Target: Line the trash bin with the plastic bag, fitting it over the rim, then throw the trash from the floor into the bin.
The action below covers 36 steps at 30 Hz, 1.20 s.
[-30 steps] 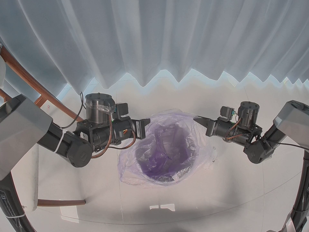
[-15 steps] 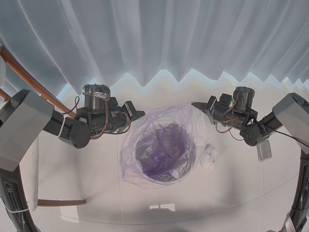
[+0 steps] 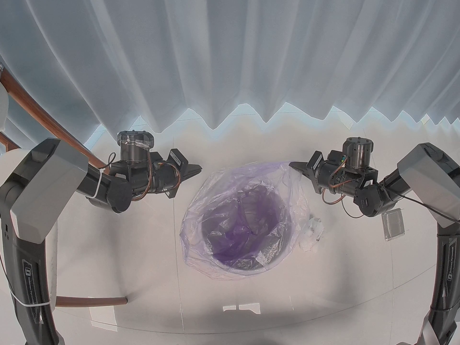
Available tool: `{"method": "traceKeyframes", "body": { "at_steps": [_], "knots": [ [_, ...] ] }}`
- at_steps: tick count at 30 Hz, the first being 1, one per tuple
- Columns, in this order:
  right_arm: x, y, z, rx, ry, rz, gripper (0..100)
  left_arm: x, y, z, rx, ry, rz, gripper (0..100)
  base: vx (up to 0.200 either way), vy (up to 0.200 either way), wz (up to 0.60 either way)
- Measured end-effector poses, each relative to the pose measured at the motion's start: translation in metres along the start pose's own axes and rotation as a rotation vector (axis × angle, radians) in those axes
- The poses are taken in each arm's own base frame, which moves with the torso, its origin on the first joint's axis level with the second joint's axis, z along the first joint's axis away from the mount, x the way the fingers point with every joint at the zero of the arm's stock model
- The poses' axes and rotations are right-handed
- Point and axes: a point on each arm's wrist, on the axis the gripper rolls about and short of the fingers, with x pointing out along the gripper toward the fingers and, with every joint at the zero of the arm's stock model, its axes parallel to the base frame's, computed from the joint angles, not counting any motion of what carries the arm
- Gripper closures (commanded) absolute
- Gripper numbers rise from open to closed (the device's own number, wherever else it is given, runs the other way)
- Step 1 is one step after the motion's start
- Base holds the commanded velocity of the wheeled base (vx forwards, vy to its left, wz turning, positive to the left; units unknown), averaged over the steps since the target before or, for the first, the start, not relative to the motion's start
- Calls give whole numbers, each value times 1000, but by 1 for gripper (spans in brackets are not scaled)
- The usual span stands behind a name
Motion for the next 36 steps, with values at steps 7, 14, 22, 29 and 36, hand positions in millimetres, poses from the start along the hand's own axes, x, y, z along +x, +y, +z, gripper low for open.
{"method": "traceKeyframes", "body": {
  "at_steps": [7, 14, 22, 29, 36],
  "knots": [
    [3, -11, -2, 8, 5, -15, 100, 6, 6, -4, -3, 9, 3, 100, 0, 0, 0],
    [3, -15, -3, 10, 6, -21, 100, -10, -6, 1, 21, -21, -14, 100, 0, 0, 0],
    [4, -14, -5, 9, 8, -23, 100, -31, -14, -13, 201, -3, 2, 100, 0, 0, 0],
    [4, -13, -6, 7, 10, -21, 100, -39, -3, -34, 624, 59, 40, 0, 0, 0, 0],
    [3, -12, -7, 2, 8, -17, 100, -37, 5, -51, 1011, 73, 22, 0, 0, 0, 0]
  ]
}}
